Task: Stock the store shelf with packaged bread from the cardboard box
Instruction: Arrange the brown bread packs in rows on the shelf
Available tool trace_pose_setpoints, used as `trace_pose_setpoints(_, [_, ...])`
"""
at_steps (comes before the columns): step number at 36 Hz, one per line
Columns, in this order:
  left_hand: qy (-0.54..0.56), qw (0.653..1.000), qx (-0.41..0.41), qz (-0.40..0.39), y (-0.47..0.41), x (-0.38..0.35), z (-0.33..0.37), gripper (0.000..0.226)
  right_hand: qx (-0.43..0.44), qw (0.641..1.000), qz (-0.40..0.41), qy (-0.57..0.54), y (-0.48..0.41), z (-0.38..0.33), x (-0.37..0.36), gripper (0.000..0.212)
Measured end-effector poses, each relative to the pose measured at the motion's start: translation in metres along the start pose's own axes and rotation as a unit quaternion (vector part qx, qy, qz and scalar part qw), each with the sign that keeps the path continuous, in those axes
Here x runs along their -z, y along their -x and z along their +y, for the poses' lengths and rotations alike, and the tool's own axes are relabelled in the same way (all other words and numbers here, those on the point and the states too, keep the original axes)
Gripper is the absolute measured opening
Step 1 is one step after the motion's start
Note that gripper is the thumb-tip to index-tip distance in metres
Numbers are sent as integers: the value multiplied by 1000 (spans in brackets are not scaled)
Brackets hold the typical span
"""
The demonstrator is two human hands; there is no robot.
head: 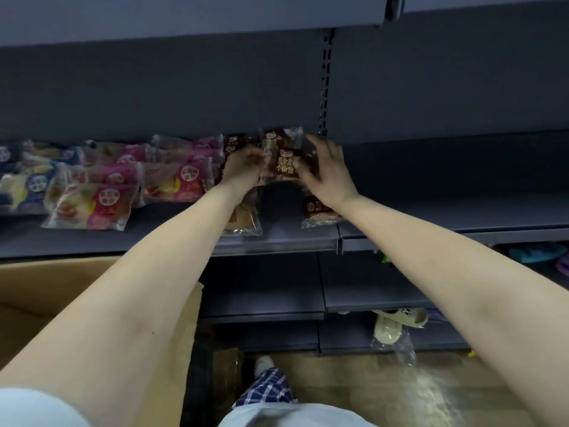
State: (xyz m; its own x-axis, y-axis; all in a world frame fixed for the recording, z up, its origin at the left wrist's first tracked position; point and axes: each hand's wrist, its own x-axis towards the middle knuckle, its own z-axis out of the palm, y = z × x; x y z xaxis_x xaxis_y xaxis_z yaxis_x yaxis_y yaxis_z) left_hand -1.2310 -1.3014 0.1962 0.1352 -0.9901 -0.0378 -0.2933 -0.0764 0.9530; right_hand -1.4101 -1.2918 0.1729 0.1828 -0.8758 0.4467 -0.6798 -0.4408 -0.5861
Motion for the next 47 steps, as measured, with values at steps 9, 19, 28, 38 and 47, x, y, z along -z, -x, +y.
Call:
trace_pose_setpoints(9, [-14, 999, -42, 15, -19, 13, 5, 16, -97, 988, 95, -68, -32, -3, -9, 31])
trace_pose_setpoints(19, [-26, 998, -52, 3, -43, 17, 5, 3, -166, 976, 113, -86, -55, -9, -13, 22])
trace_pose_setpoints(28, [-149, 983, -95, 53, -56, 17, 0, 14, -210, 967, 128, -71, -71, -5, -23, 25])
trace_pose_setpoints(38, [-412, 886, -213, 33, -57, 20, -22, 34, -286, 940, 158, -103, -74, 9, -34, 20])
trace_pose_setpoints(47, [-469, 869, -158, -5, -56, 29, -47, 57, -361, 910, 177, -107, -78, 17, -55, 27])
